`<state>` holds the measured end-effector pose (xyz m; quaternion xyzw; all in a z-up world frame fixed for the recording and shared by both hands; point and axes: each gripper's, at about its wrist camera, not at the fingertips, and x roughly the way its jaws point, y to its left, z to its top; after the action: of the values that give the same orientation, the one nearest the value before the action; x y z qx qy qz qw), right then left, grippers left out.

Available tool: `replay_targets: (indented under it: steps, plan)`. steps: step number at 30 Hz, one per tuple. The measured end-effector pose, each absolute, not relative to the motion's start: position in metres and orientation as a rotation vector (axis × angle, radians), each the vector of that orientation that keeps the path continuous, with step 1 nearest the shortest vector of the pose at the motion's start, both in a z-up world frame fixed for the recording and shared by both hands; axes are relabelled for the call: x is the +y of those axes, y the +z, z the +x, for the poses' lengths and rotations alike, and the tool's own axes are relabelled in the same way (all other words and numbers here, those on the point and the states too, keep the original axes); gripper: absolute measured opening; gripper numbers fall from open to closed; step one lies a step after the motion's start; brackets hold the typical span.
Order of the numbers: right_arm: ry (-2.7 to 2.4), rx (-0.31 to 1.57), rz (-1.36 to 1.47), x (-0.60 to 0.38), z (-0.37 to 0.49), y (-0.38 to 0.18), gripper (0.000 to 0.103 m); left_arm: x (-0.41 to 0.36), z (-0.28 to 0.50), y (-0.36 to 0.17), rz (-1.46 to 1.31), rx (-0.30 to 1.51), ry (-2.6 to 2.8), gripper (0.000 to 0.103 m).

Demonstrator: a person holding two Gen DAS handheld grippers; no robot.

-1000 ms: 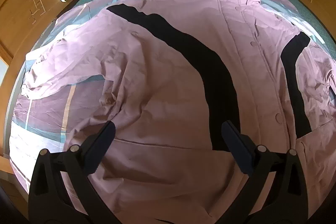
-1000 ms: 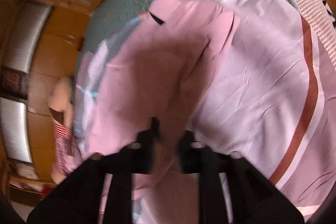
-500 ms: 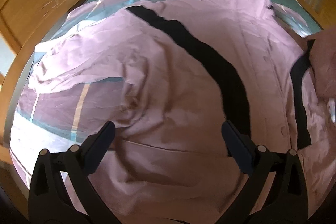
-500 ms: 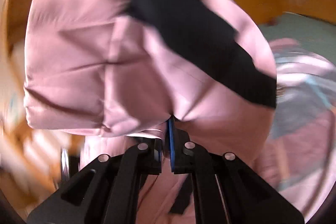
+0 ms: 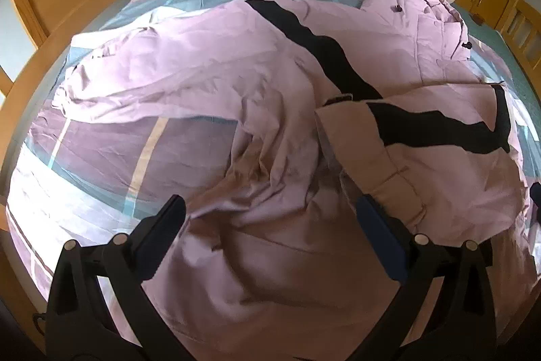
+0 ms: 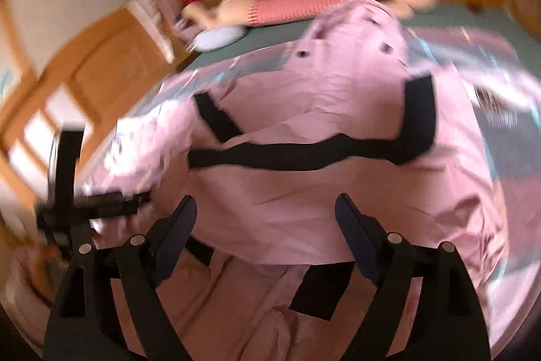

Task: Fold large clothes

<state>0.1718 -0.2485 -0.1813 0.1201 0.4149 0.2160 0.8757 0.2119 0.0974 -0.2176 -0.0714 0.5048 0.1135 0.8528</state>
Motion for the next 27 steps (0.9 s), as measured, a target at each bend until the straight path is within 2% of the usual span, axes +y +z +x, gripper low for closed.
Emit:
replay_targets:
  steps: [5,13,19,21,23,24,25,26,27]
  plan:
    - [0.376,0.936,0.404,-0.27,0.157,-0.185,0.084,0.106,0.219,-0.222,-0.269,1.097,0.184,0.101]
    - [0.328,0.973,0.343,-0.269,0.149,-0.191,0.084,0.123,0.204,-0.215,-0.531,1.09,-0.058,0.101]
    - [0.324,0.99,0.325,-0.262,0.15,-0.199,0.084,0.111,0.239,-0.243,-0.662,1.198,-0.152,0.101]
    - [0.323,0.996,0.311,-0.26,0.151,-0.201,0.084,0.103,0.253,-0.245,-0.603,1.208,-0.168,0.1]
    - [0.32,1.006,0.291,-0.257,0.151,-0.205,0.084,0.094,0.261,-0.245,-0.503,1.205,-0.132,0.088]
    - [0.317,1.01,0.282,-0.256,0.152,-0.207,0.084,0.093,0.261,-0.243,-0.465,1.195,-0.101,0.067]
    - [0.315,1.014,0.272,-0.255,0.152,-0.209,0.084,0.092,0.26,-0.243,-0.425,1.173,-0.068,0.033]
    - [0.31,1.018,0.258,-0.254,0.152,-0.211,0.084,0.093,0.26,-0.241,-0.41,1.153,-0.051,0.021]
    - [0.305,1.019,0.249,-0.252,0.152,-0.212,0.084,0.093,0.257,-0.238,-0.388,1.111,-0.014,0.017]
